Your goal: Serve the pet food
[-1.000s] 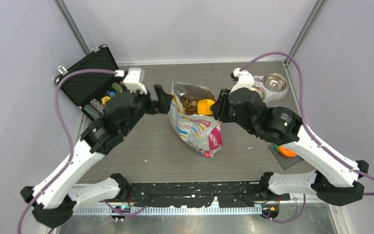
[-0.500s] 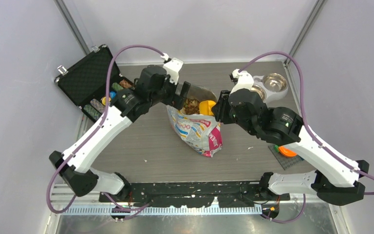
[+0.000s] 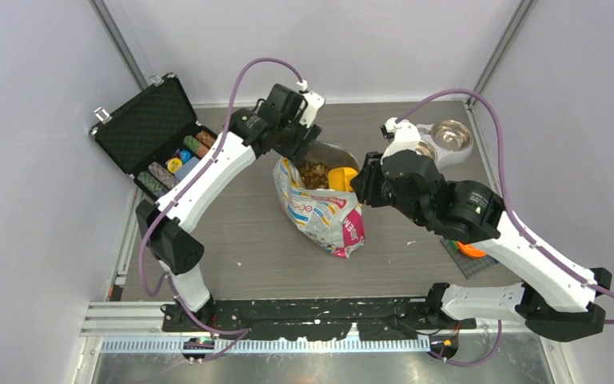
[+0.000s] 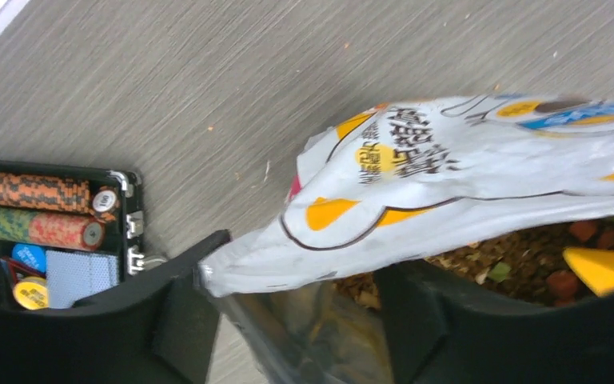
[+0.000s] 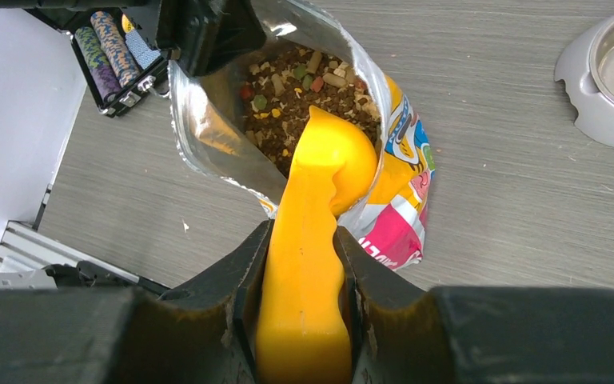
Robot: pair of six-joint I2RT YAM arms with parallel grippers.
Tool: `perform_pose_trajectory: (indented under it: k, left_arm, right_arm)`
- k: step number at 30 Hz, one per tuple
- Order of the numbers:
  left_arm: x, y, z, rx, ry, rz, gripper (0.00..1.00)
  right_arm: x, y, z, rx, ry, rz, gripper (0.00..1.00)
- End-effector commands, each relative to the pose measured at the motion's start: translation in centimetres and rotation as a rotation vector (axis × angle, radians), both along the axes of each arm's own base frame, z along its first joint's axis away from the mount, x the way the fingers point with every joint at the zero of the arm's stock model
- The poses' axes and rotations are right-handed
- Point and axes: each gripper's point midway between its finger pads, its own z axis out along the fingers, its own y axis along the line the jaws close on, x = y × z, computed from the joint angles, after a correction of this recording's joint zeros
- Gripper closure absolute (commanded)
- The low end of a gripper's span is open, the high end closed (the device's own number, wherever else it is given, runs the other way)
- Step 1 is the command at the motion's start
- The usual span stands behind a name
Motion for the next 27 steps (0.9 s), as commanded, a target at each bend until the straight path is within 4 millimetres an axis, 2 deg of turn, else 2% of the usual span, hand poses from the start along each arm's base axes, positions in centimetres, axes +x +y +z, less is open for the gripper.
perform_pose_trajectory:
  k: [1,4,7,10,14,17,18,20,27]
  left_arm:
    - [-1.8,-0.4,1.1,-0.023,0.025,-0.134,0.48]
    - [-2.2,0.2,1.4,-0.025,0.019,-0.106,0.98]
    - [-3.1,1.3,2.9,-0.068,-0.012,-0.051,1.00]
    - [-4.6,2.5,4.9,-0.164,-0.052,0.029,1.00]
    - [-7.0,3.4,7.6,-0.318,-0.123,0.074,1.00]
    - [-8.8,3.2,8.1,-0.382,-0.144,0.061,1.00]
    - [-9.3,3.2,8.0,-0.392,-0.141,0.064,1.00]
    - [-10.2,3.0,7.8,-0.399,-0.157,0.069,1.00]
    - [-11.9,2.0,7.3,-0.414,-0.178,0.014,1.00]
  right_arm:
    - [-0.2,-1.0,0.7,-0.004,-0.030,-0.010,0.95]
    - [0.1,-1.6,0.8,-0.027,-0.041,-0.031,0.95]
    - [0.6,-2.4,0.9,-0.066,-0.054,-0.074,0.95]
    - [1.1,-2.2,0.6,-0.113,-0.043,-0.082,0.95]
    - [1.2,-0.1,-0.9,-0.192,0.020,-0.005,0.95]
    - [1.7,0.9,-2.8,-0.296,0.080,0.017,0.95]
    - [1.8,0.8,-3.0,-0.319,0.086,0.009,0.95]
    - [1.6,0.3,-5.1,-0.411,0.145,0.008,0.95]
    - [1.0,-1.7,-7.7,-0.543,0.237,-0.020,0.95]
